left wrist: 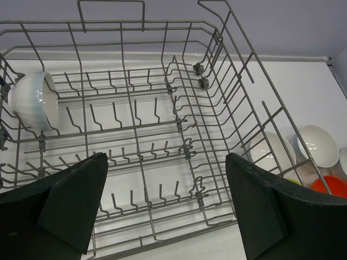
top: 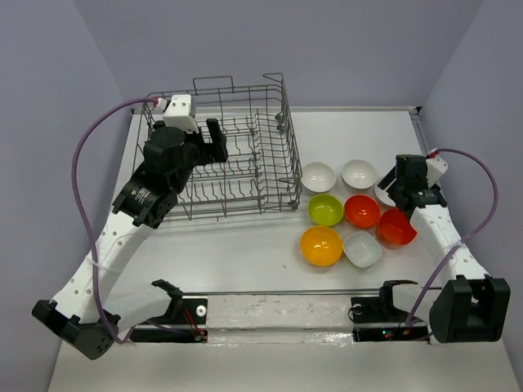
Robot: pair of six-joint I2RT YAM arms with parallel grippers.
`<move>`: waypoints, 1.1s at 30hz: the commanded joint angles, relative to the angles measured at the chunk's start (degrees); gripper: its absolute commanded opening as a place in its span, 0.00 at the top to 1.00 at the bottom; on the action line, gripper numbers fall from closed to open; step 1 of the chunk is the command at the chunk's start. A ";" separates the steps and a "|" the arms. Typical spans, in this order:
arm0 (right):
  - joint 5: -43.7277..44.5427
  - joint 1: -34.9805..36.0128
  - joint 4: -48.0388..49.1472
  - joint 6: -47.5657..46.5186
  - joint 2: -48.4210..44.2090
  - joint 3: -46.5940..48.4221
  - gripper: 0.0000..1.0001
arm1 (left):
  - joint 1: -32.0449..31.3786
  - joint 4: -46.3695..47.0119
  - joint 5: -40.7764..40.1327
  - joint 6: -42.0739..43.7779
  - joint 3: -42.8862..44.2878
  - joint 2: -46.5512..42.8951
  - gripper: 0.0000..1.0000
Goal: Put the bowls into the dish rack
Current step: Pick up the bowl from the corner of the board.
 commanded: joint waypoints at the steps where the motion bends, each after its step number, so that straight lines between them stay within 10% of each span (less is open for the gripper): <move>1: -2.31 -4.08 2.38 3.29 -0.63 -1.48 0.17 | -0.22 3.71 1.38 1.00 -2.07 -0.48 0.01; 33: -10.67 -15.95 13.02 7.51 11.31 -3.07 0.35 | -0.22 5.21 1.47 1.62 -4.45 0.66 0.01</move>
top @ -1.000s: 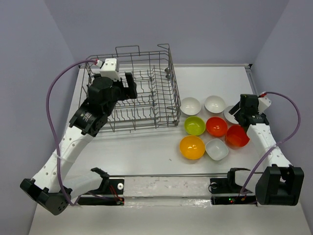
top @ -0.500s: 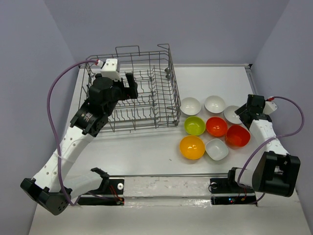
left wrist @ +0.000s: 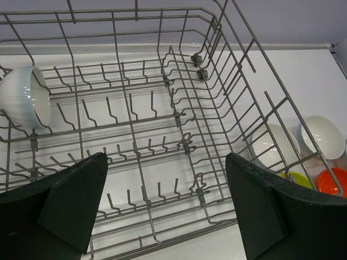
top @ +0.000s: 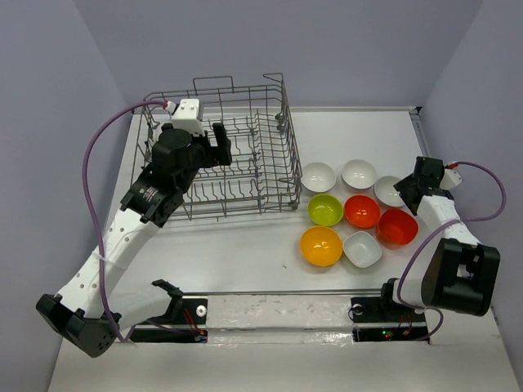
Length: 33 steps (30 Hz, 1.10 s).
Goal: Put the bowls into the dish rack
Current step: Pick up the bowl from the corner of the board.
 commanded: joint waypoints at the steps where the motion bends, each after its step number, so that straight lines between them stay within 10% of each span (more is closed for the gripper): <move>1: -0.75 -0.92 3.18 1.18 1.26 -0.31 0.36 | -0.22 2.30 -0.35 0.70 -0.49 -0.13 0.01; 18: -2.41 -2.49 7.22 2.23 5.04 -3.04 0.43 | -0.22 2.48 -0.87 0.79 -0.76 0.05 0.01; 29: -2.86 -3.03 7.67 1.88 3.90 -2.95 0.96 | -0.30 2.56 -0.79 0.70 -0.93 0.05 0.01; 33: -2.33 -3.03 7.49 1.70 1.63 -3.04 0.99 | -0.30 2.56 -0.70 0.70 -0.93 -0.21 0.01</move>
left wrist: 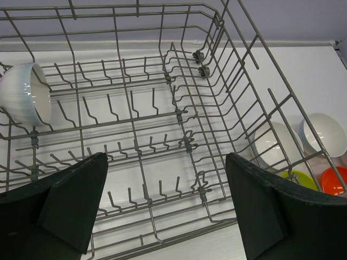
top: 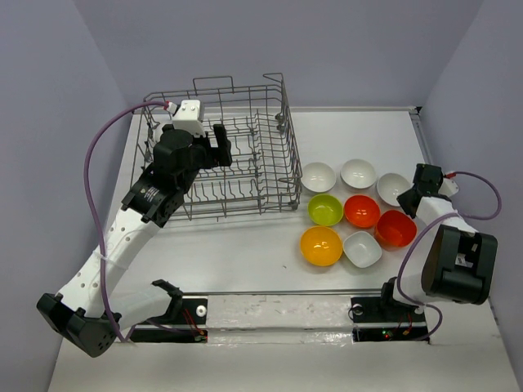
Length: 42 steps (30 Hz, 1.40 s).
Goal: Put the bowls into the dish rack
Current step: Pick up the bowl from the corner of the board, then pass from the right arm to the left
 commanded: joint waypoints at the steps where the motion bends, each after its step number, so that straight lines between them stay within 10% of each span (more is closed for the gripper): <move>1: 1.19 -0.40 2.82 0.17 -4.20 0.63 0.99 | -0.28 2.61 -0.28 0.68 -0.32 -0.43 0.01; 19: -12.94 -0.40 -2.81 -1.58 -17.30 15.47 0.99 | -0.37 1.64 2.96 -0.55 1.61 0.80 0.01; 42: 12.17 54.78 -10.19 -10.81 7.82 56.77 0.99 | -0.37 -0.82 15.72 -8.81 11.81 3.08 0.02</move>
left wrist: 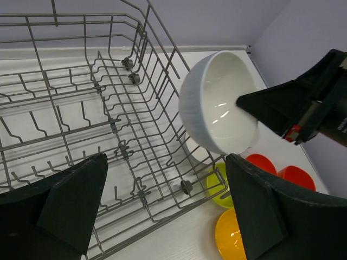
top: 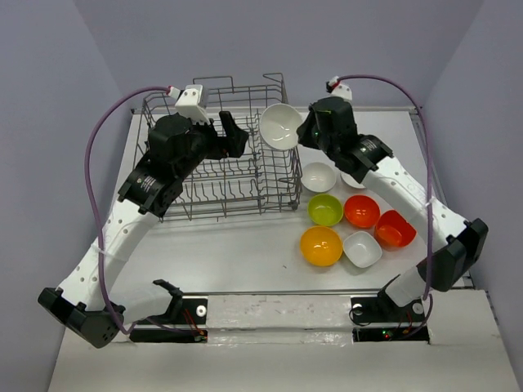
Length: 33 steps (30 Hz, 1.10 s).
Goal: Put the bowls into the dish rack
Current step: Pass from the right arm to the left
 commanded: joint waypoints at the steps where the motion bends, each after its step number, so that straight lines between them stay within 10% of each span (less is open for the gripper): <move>1: 7.74 3.99 3.73 -1.89 2.89 7.57 0.99 | -0.35 0.78 2.47 -1.84 3.04 -0.66 0.02; 14: 28.13 19.55 3.72 -15.07 13.71 22.51 0.99 | -0.35 -0.37 -3.95 -1.23 0.76 0.58 0.02; 33: 39.39 26.24 45.47 -47.16 6.59 4.23 0.99 | -0.35 -0.28 -6.85 -1.31 -0.30 1.01 0.03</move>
